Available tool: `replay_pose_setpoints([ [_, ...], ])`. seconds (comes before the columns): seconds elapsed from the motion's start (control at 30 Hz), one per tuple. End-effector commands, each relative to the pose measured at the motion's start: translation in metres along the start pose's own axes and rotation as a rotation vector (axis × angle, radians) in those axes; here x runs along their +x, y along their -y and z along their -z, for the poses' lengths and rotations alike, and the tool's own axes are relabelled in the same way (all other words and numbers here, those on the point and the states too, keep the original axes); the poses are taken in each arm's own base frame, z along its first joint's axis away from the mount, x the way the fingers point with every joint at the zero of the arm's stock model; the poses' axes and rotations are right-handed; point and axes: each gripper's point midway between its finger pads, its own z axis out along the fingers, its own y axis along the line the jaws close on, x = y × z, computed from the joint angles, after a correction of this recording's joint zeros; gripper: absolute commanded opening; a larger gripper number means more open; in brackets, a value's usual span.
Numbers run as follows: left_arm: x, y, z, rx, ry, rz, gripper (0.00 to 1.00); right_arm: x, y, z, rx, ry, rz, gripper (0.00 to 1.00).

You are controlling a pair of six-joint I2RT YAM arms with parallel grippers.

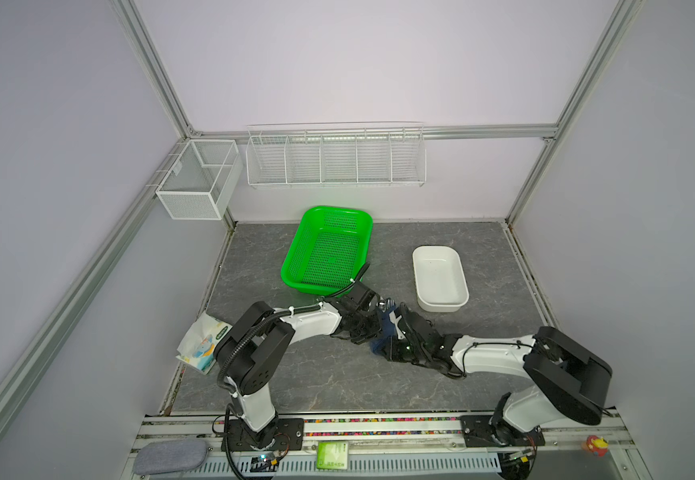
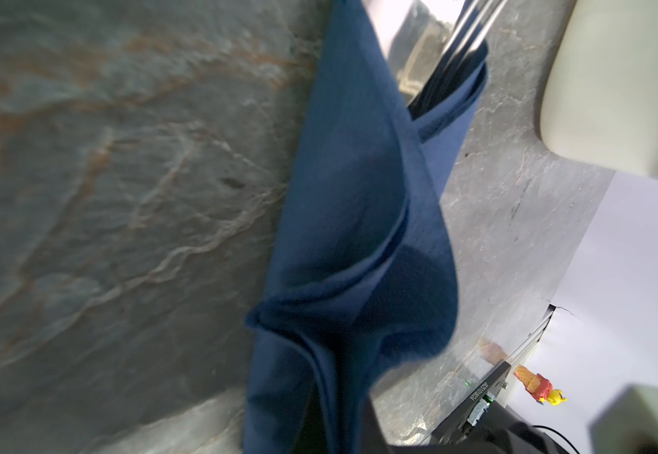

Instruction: Place the utensils on the paper napkin and roll it up

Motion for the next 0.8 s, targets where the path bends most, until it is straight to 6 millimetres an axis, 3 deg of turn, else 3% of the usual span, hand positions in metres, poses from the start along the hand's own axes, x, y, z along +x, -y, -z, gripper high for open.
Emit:
replay_pose_setpoints([
  [0.0,-0.001,0.002,-0.004,0.001,0.007,0.007,0.03,-0.006,0.015,0.016,0.043,0.056,-0.059,0.22],
  [0.17,-0.002,0.0,-0.005,-0.017,0.014,0.0,0.03,-0.019,0.034,0.036,0.102,0.119,-0.13,0.23],
  [0.33,-0.002,-0.003,-0.007,-0.034,0.015,-0.008,0.04,-0.038,0.033,0.045,0.051,0.165,-0.201,0.28],
  [0.4,-0.001,-0.003,-0.008,-0.037,0.014,-0.009,0.05,-0.042,0.031,0.043,0.041,0.158,-0.213,0.26],
  [0.5,0.0,-0.004,-0.009,-0.044,0.014,-0.014,0.05,-0.044,0.024,0.034,0.021,0.135,-0.205,0.17],
  [0.63,0.0,-0.003,-0.01,-0.052,0.013,-0.023,0.05,-0.05,0.018,0.022,0.005,0.128,-0.21,0.14],
  [0.77,0.001,-0.003,-0.01,-0.078,0.013,-0.048,0.06,-0.058,0.017,0.017,0.015,0.136,-0.24,0.22],
])
